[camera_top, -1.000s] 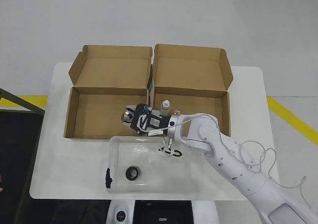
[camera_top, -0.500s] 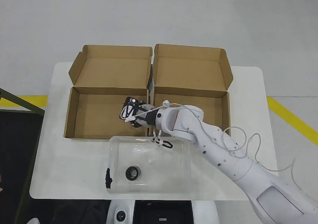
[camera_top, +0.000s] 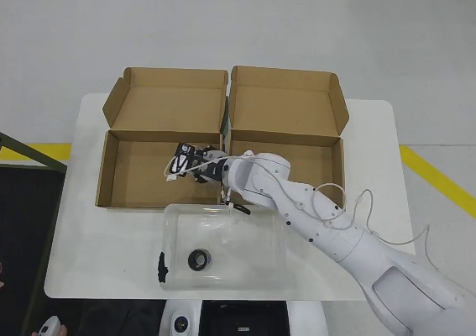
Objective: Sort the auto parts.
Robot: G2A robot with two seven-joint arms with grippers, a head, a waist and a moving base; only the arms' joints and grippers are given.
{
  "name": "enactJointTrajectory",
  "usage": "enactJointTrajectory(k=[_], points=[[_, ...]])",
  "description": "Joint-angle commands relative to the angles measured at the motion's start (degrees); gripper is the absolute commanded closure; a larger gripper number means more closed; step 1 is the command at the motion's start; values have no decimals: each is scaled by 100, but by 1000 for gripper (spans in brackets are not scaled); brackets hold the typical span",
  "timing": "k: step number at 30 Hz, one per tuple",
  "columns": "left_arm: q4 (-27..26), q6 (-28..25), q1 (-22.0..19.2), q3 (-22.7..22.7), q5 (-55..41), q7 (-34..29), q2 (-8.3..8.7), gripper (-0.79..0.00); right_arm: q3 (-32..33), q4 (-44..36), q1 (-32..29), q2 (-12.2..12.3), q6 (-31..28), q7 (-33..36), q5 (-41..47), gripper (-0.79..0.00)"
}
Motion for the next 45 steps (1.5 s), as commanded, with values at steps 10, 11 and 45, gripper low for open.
enactJointTrajectory(k=[10, 11, 45], points=[[0, 0, 0, 0, 0, 0, 0, -785, -171, 724, 259, -273, -24, 282, -156, 0], [0, 0, 0, 0, 0, 0, 0, -785, -183, 771, 251, -289, -21, 262, -186, 0], [0, 0, 0, 0, 0, 0, 0, -785, 940, -1316, -757, 3, -1415, 360, -422, -585]])
